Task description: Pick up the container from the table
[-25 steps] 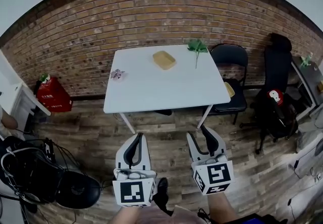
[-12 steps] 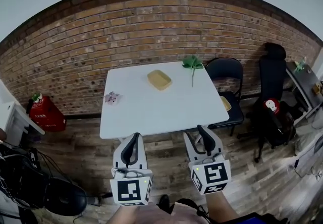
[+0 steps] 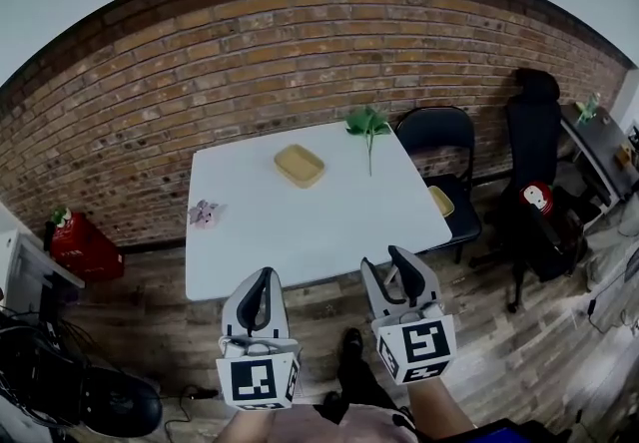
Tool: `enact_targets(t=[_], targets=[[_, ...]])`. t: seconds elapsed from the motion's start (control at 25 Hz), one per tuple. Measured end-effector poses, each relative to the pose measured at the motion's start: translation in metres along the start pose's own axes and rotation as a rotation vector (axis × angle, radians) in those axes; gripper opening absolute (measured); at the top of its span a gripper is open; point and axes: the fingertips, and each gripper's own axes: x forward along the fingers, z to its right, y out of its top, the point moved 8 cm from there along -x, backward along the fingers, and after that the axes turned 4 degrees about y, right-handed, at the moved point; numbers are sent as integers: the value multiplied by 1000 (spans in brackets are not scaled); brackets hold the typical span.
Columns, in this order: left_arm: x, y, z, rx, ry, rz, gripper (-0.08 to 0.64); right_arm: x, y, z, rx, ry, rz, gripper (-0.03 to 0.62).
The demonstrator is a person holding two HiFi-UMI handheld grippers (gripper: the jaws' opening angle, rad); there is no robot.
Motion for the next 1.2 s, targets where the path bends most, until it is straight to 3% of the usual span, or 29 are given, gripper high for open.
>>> enact_targets(t=[0.28, 0.76, 1.2], targets=[[57, -16, -8, 7, 30, -39, 9, 53, -5, 34, 4, 14, -18, 178], [169, -26, -34, 17, 179, -99, 9, 182, -1, 101, 6, 126, -48, 173], [228, -17, -40, 35, 261, -56, 9, 259, 19, 137, -42, 211, -4, 164]])
